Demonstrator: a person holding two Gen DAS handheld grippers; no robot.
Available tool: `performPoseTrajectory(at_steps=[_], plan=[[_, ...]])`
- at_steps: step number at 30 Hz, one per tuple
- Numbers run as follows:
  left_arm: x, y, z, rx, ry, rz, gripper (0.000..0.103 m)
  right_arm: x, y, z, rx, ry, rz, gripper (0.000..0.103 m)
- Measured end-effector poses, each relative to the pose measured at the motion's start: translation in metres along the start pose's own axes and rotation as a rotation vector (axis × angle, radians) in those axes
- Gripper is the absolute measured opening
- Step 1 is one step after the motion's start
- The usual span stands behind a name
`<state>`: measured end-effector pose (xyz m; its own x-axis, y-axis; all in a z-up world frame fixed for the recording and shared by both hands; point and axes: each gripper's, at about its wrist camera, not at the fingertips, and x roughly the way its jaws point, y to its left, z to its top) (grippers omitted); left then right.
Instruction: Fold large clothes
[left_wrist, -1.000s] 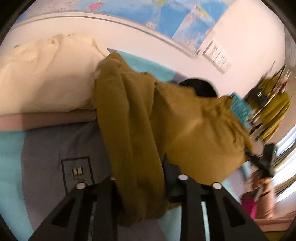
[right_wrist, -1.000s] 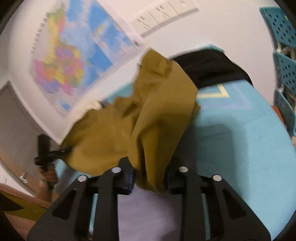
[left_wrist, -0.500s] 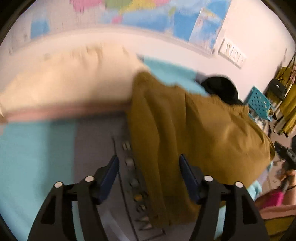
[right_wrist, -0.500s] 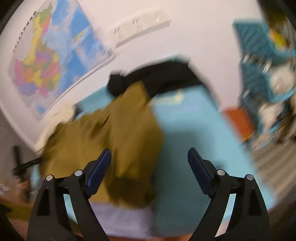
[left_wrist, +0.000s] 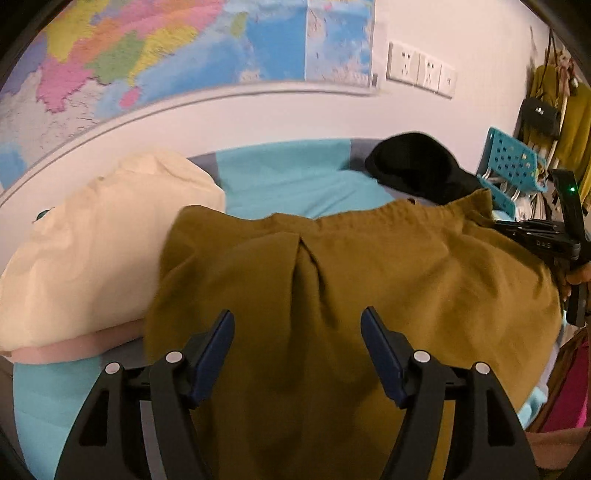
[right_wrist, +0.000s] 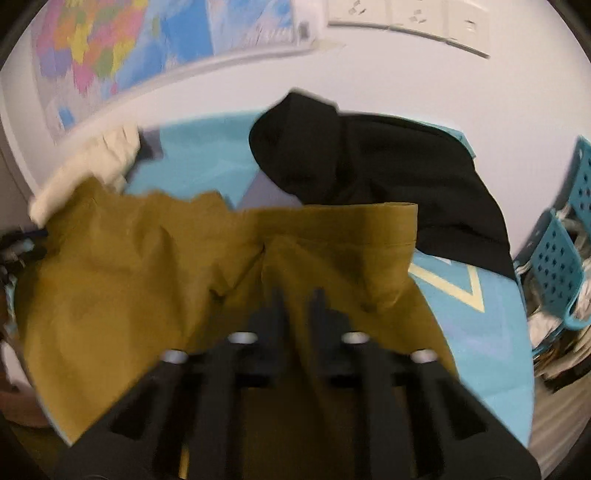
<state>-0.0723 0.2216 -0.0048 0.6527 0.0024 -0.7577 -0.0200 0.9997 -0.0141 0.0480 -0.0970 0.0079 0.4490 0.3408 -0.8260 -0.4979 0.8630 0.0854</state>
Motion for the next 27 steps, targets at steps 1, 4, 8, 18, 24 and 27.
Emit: performPoseTrajectory(at_steps=[1, 4, 8, 18, 24, 27], plan=[[0.004, -0.001, 0.001, 0.003, 0.008, 0.014, 0.069, 0.002, -0.003, 0.000, 0.012, -0.004, -0.001, 0.003], [0.011, -0.002, 0.003, 0.001, 0.031, 0.034, 0.068, -0.004, -0.015, 0.007, 0.070, -0.049, -0.011, 0.002], [0.011, 0.000, 0.006, 0.005, 0.028, 0.040, 0.068, -0.005, -0.026, 0.009, 0.105, -0.055, -0.002, 0.004], [0.017, 0.000, 0.005, 0.007, 0.041, 0.071, 0.069, -0.020, -0.016, 0.001, 0.117, -0.071, -0.011, 0.044], [0.009, 0.003, 0.002, -0.028, 0.028, 0.057, 0.072, -0.077, 0.046, -0.007, -0.040, -0.212, 0.111, 0.055], [-0.002, 0.007, -0.002, -0.053, 0.004, 0.030, 0.073, -0.087, 0.090, -0.017, -0.163, -0.215, 0.229, 0.057]])
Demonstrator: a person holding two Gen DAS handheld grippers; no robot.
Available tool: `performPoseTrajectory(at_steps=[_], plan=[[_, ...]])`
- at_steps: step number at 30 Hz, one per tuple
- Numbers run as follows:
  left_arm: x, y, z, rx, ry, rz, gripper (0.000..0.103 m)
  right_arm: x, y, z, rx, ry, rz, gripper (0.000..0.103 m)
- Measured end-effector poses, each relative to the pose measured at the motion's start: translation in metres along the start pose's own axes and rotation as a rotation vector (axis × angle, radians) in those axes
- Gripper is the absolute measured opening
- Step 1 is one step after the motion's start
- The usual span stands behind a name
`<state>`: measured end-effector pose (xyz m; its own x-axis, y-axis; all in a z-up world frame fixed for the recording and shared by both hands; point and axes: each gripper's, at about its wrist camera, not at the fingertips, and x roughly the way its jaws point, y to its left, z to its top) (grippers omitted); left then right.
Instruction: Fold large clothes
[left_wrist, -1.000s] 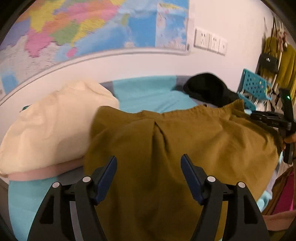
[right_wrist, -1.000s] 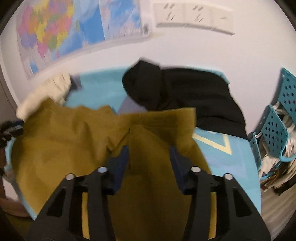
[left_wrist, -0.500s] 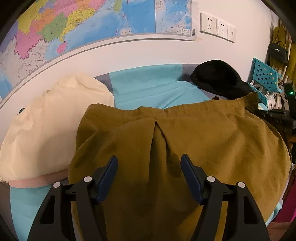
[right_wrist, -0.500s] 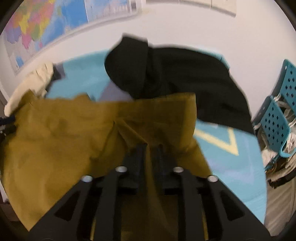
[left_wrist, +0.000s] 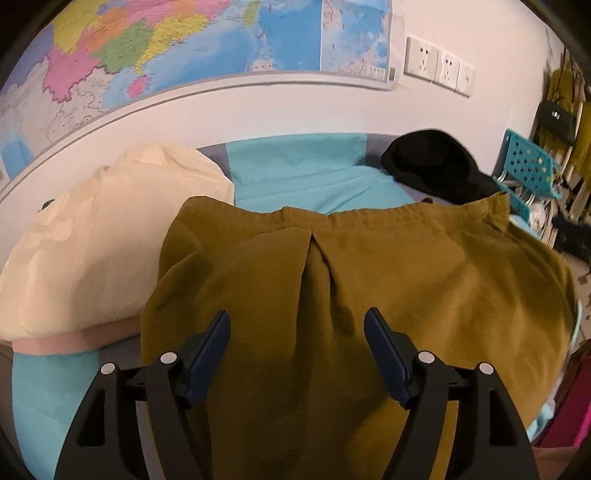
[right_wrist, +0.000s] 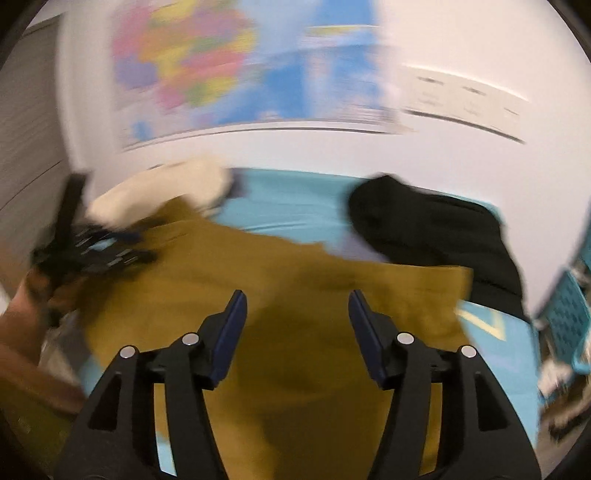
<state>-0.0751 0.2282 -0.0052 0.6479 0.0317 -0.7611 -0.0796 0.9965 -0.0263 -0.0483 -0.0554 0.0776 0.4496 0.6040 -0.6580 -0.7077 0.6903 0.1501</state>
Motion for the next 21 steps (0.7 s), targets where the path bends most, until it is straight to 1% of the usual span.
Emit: performPoseTrajectory(at_steps=[2, 4, 5, 6, 7, 8, 10, 12, 13, 15, 16, 18, 19, 21], plan=[[-0.009, 0.005, -0.005, -0.020, -0.017, -0.008, 0.073, 0.007, 0.026, -0.005, -0.052, 0.029, 0.091, 0.060], [-0.016, 0.010, -0.011, -0.044, -0.027, -0.015, 0.074, 0.021, 0.054, -0.017, -0.131, 0.065, 0.203, 0.062], [-0.020, 0.015, -0.014, -0.060, -0.027, -0.020, 0.074, 0.028, 0.063, -0.022, -0.158, 0.085, 0.220, 0.062], [-0.022, 0.018, -0.017, -0.070, -0.027, -0.024, 0.075, 0.036, 0.070, -0.026, -0.168, 0.114, 0.216, 0.062], [-0.025, 0.022, -0.021, -0.081, -0.025, -0.026, 0.075, 0.049, 0.075, -0.031, -0.159, 0.164, 0.221, 0.062], [-0.028, 0.025, -0.025, -0.090, -0.023, -0.021, 0.075, 0.055, 0.077, -0.035, -0.154, 0.185, 0.222, 0.062], [-0.031, 0.030, -0.032, -0.097, -0.020, -0.021, 0.075, 0.064, 0.075, -0.040, -0.142, 0.186, 0.224, 0.062], [-0.032, 0.036, -0.038, -0.116, -0.011, -0.020, 0.075, 0.066, 0.070, -0.039, -0.100, 0.194, 0.229, 0.060], [-0.034, 0.040, -0.041, -0.129, -0.009, -0.022, 0.075, 0.063, 0.070, -0.036, -0.101, 0.191, 0.210, 0.061], [-0.039, 0.045, -0.047, -0.146, -0.020, -0.030, 0.075, 0.053, 0.080, -0.030, -0.147, 0.171, 0.169, 0.061], [-0.042, 0.048, -0.049, -0.155, -0.025, -0.034, 0.075, 0.048, 0.081, -0.026, -0.158, 0.153, 0.174, 0.061], [-0.048, 0.055, -0.053, -0.183, -0.044, -0.043, 0.075, 0.036, 0.084, -0.022, -0.176, 0.118, 0.221, 0.066], [-0.049, 0.057, -0.054, -0.191, -0.050, -0.049, 0.075, 0.031, 0.093, -0.019, -0.203, 0.102, 0.245, 0.069], [-0.052, 0.064, -0.059, -0.227, -0.052, -0.056, 0.075, 0.025, 0.114, -0.016, -0.263, 0.073, 0.293, 0.073]])
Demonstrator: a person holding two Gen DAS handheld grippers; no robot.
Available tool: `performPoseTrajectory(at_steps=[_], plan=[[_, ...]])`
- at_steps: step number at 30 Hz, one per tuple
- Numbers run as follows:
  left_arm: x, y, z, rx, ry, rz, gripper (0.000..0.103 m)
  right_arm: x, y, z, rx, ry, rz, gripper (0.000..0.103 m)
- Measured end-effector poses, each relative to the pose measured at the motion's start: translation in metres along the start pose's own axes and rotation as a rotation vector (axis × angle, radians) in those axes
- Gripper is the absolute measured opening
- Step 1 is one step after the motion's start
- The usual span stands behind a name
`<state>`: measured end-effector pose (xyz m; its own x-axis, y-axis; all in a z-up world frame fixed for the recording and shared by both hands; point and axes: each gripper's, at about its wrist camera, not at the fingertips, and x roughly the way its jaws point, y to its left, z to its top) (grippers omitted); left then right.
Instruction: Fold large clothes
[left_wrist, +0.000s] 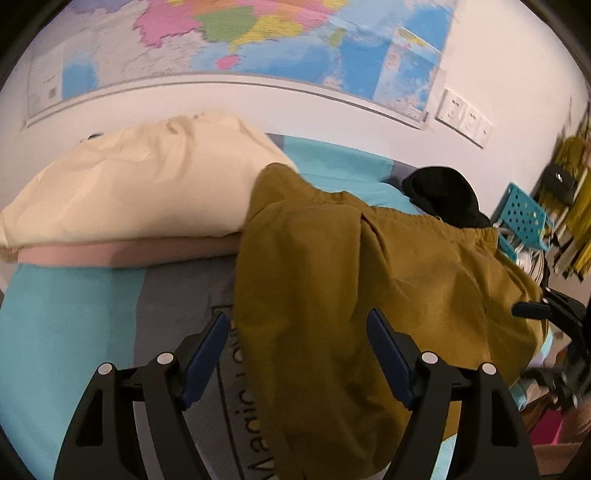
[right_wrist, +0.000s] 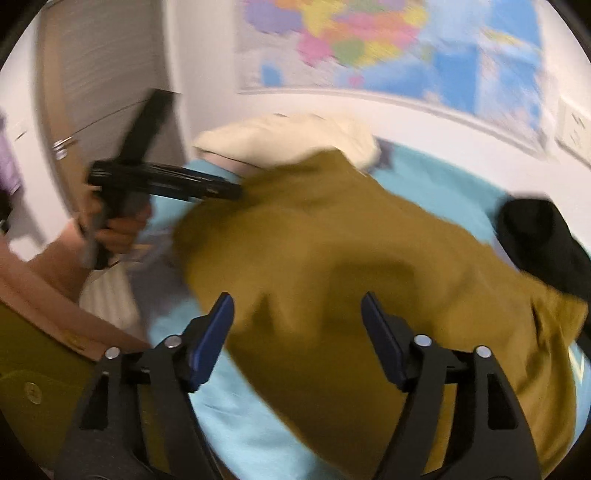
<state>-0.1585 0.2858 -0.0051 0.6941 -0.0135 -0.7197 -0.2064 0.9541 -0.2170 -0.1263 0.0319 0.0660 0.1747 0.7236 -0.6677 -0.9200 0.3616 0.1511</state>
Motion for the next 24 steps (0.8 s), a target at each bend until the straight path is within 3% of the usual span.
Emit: performPoseTrajectory(at_steps=[8, 12, 18, 24], plan=[[-0.024, 0.016, -0.023, -0.075, -0.012, -0.009, 0.075, 0.053, 0.062, 0.005, -0.273, 0.106, -0.018, 0.074], [-0.035, 0.022, -0.039, -0.106, 0.000, -0.005, 0.075, 0.082, 0.081, -0.005, -0.425, 0.144, -0.123, 0.074], [-0.041, 0.018, -0.061, -0.117, 0.033, -0.043, 0.075, 0.096, 0.078, -0.013, -0.445, 0.135, -0.196, 0.061], [-0.036, 0.007, -0.077, -0.103, 0.083, -0.118, 0.075, 0.078, 0.056, 0.001, -0.255, 0.095, -0.098, 0.036]])
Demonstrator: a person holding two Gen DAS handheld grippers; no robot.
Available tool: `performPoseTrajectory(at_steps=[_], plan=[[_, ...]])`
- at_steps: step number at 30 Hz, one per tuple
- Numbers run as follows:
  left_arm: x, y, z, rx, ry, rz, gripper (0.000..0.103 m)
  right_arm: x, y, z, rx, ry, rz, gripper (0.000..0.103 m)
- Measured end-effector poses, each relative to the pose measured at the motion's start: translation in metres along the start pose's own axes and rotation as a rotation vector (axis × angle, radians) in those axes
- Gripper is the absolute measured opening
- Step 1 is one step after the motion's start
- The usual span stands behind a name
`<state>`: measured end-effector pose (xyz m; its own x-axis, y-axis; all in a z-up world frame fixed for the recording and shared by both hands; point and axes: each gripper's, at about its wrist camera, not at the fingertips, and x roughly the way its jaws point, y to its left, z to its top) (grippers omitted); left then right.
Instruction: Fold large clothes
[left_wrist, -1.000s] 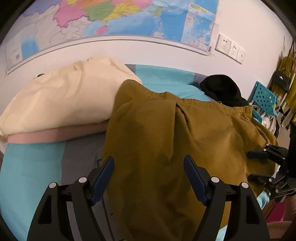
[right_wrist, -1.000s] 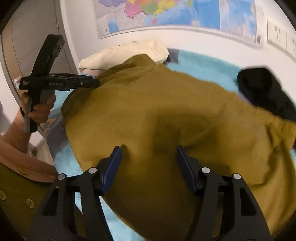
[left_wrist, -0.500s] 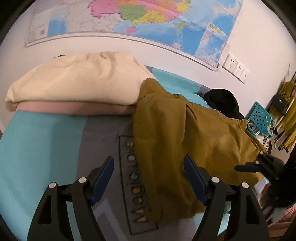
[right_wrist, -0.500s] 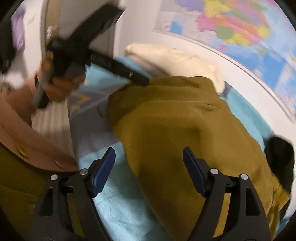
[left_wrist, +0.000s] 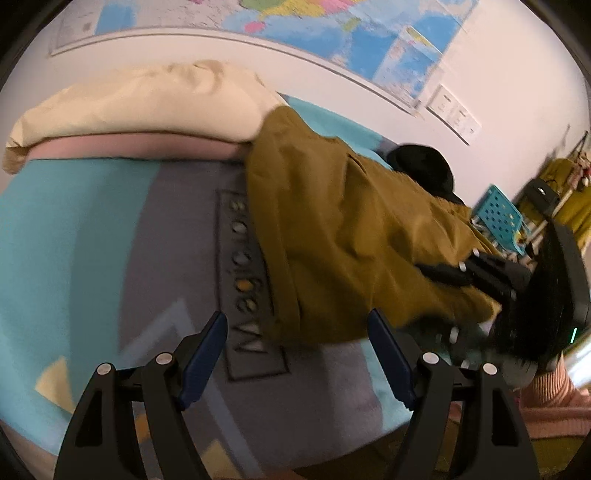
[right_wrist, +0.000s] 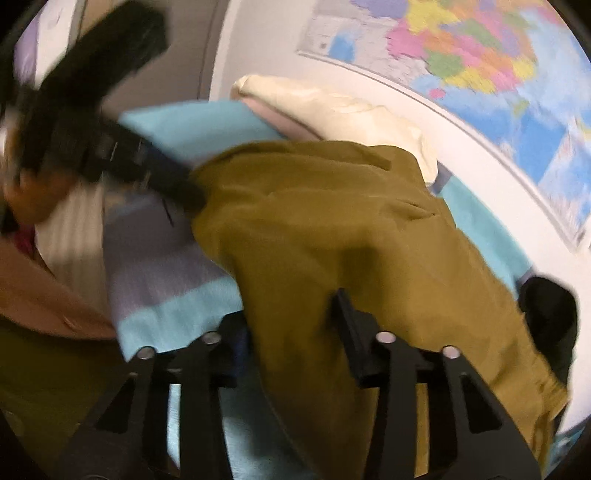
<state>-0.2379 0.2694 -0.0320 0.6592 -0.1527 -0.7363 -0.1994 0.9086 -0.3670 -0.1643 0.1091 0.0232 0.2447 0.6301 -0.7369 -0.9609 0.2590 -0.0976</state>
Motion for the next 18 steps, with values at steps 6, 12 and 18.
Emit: performPoseTrajectory(at_steps=[6, 12, 18], plan=[[0.013, -0.012, -0.007, -0.019, 0.047, -0.123, 0.075, -0.015, -0.026, 0.005, 0.171, -0.050, 0.084, 0.032], [0.024, -0.016, -0.007, -0.102, 0.038, -0.259, 0.076, -0.016, -0.029, 0.007, 0.202, -0.049, 0.103, 0.032], [0.036, -0.005, -0.001, -0.262, 0.013, -0.366, 0.078, -0.015, -0.027, 0.004, 0.200, -0.050, 0.105, 0.034]])
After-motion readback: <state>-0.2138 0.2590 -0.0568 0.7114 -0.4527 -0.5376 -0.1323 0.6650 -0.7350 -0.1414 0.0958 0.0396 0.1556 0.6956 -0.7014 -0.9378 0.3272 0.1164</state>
